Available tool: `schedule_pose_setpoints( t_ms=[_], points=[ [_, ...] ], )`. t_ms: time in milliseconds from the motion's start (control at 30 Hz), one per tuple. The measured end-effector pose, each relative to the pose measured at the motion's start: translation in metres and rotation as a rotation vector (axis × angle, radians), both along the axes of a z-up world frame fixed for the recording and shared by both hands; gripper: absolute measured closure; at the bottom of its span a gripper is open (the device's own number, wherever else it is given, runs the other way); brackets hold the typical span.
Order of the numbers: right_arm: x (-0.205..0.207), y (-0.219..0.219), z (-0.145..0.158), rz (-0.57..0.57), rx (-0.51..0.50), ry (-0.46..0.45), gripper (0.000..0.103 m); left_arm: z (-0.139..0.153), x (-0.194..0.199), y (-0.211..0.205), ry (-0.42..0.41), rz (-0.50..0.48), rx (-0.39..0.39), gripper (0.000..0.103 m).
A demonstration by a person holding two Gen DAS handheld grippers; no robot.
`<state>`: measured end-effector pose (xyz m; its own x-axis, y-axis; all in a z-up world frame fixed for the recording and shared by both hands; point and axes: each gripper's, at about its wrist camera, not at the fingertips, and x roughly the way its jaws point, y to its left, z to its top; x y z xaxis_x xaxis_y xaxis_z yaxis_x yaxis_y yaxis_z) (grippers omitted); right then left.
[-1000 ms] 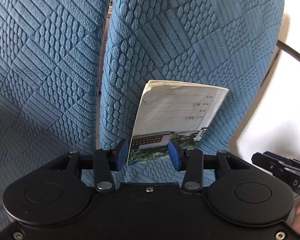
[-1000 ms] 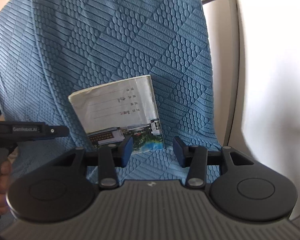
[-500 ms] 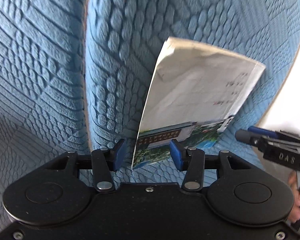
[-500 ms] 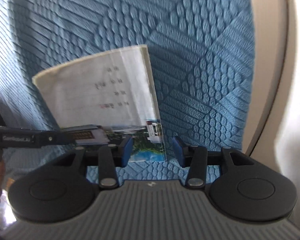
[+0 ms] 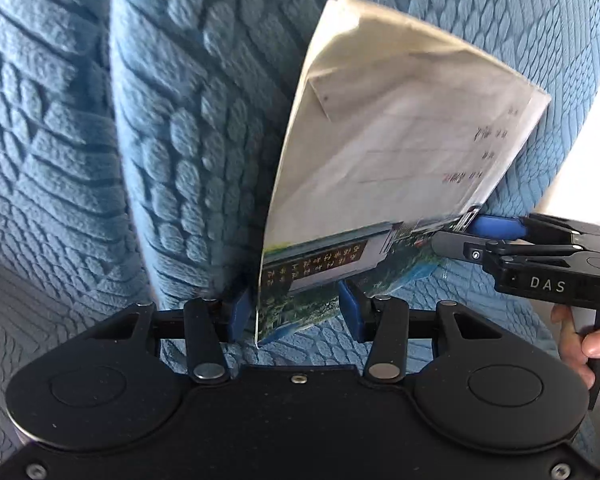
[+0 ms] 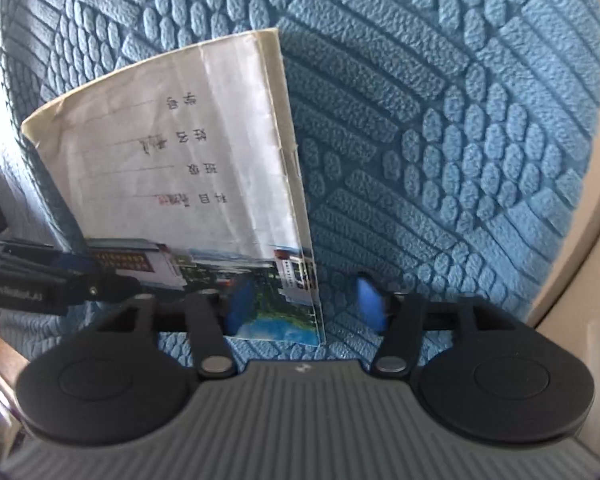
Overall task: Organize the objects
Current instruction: 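Close the left gripper on the bottom edge of the white booklet, then close the right gripper on the booklet while the left gripper holds it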
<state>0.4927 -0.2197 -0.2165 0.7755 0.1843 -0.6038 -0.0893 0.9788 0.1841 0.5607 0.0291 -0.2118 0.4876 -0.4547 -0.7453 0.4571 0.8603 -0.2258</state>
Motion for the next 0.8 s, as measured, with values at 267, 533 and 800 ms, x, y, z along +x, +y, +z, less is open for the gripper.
schedule_pose_setpoints(
  t_ms=[267, 533, 800],
  points=[
    [0.016, 0.005, -0.019, 0.14, 0.042, 0.002, 0.042, -0.017, 0.006, -0.017, 0.007, -0.002, 0.009, 0.063],
    [0.016, 0.015, -0.027, 0.136, 0.046, -0.007, 0.049, -0.017, -0.003, -0.042, 0.01, -0.001, 0.023, 0.063],
    [-0.013, 0.015, -0.013, 0.095, 0.075, -0.008, 0.077, -0.008, -0.001, -0.029, 0.016, -0.007, 0.031, 0.072]
  ],
)
